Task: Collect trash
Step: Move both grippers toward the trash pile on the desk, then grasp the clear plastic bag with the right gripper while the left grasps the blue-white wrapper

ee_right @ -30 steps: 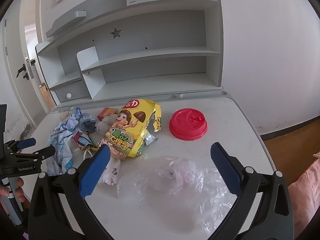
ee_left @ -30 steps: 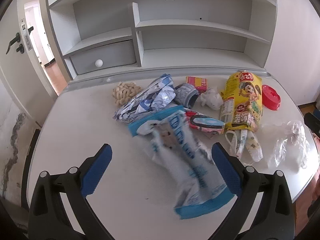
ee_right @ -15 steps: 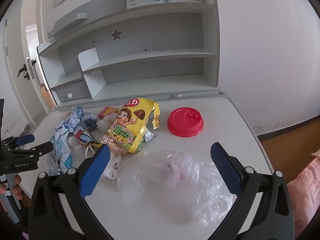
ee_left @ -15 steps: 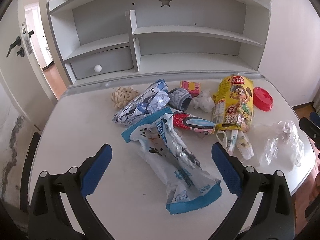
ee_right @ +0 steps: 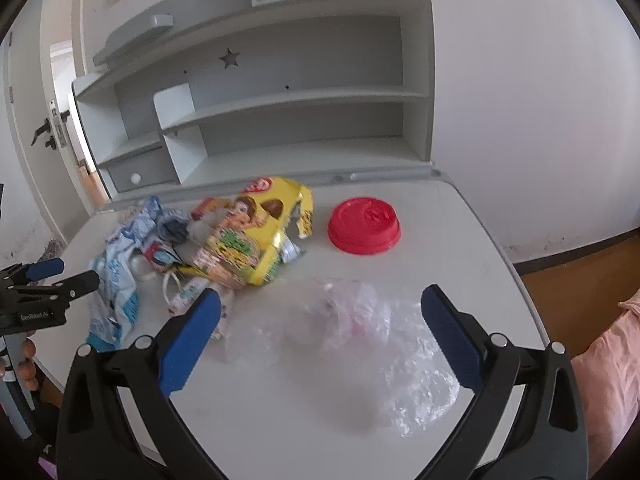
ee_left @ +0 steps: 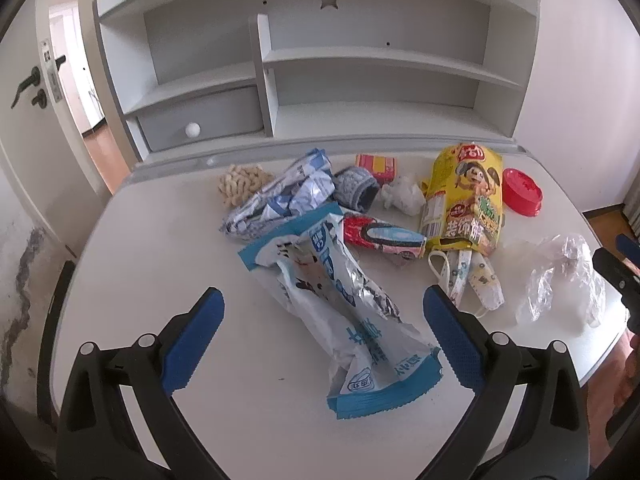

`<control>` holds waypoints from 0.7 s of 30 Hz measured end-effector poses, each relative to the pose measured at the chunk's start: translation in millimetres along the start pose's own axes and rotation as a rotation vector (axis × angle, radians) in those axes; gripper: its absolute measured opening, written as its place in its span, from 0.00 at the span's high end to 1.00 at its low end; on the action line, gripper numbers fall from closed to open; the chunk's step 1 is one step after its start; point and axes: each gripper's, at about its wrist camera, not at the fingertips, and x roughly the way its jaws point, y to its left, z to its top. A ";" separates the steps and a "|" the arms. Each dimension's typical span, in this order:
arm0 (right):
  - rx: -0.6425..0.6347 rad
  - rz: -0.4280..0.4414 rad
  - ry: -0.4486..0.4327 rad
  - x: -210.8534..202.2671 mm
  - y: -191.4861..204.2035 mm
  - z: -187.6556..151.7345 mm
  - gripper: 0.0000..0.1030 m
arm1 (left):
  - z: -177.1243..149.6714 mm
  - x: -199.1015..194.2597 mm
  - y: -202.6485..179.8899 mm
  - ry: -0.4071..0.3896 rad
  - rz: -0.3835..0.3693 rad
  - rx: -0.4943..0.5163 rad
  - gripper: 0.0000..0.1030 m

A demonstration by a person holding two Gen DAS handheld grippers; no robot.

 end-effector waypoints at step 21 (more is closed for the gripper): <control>-0.295 0.066 0.213 54.4 -4.7 9.2 0.06 | -6.0 52.4 18.5 0.105 -0.127 -0.040 0.17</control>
